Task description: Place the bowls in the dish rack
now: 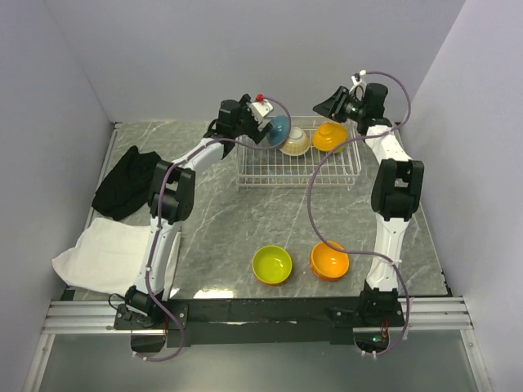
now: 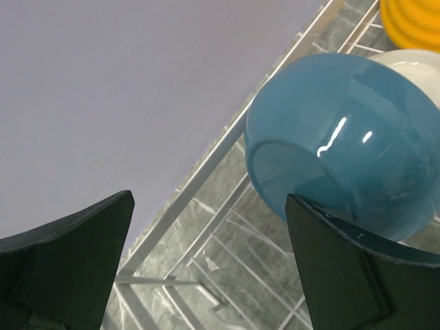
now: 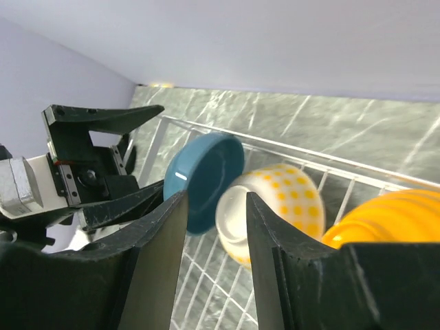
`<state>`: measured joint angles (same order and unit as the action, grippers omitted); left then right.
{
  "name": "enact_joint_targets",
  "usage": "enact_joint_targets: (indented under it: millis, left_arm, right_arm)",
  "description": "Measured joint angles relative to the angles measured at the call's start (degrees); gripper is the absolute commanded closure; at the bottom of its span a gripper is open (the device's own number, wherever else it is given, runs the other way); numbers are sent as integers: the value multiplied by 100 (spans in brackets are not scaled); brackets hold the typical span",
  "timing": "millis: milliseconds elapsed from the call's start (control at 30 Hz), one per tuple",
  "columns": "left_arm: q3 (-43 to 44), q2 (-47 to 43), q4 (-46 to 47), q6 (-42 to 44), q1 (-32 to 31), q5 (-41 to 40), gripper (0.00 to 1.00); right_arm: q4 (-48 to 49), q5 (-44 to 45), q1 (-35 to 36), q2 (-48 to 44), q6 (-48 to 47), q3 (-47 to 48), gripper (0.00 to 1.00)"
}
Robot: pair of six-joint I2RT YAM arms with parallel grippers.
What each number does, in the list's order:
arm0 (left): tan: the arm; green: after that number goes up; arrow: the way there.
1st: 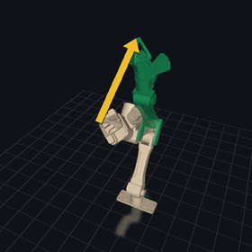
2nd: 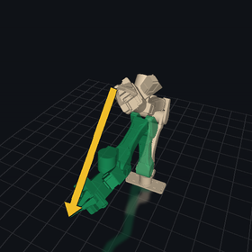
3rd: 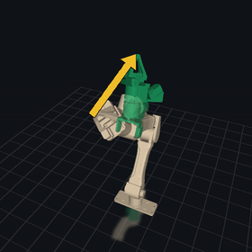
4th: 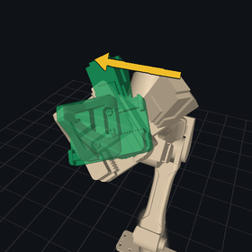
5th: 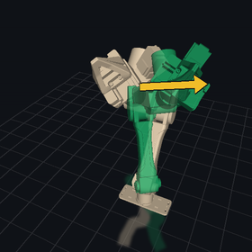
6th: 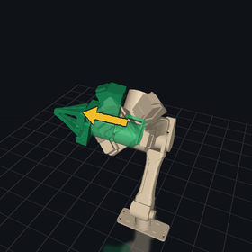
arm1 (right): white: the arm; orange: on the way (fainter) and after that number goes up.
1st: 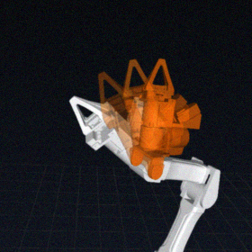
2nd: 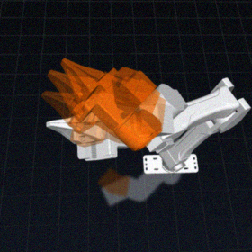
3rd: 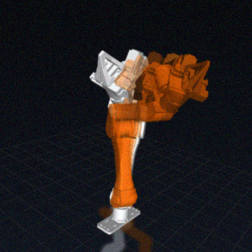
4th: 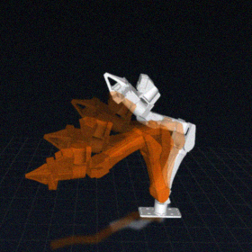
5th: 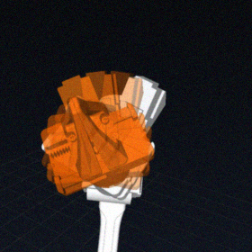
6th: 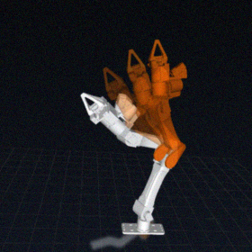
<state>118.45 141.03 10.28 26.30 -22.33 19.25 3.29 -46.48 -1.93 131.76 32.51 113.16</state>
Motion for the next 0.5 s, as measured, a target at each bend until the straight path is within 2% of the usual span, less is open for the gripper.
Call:
enact_joint_targets:
  millis: [333,500]
  left_arm:
    - [157,131,116,-138,-39,26,1]
    - [157,136,170,-227,-42,-7,1]
  right_arm:
    - [-442,-9,107,-66,-680,-61,53]
    - [-785,0,157,-83,-1060,-118,59]
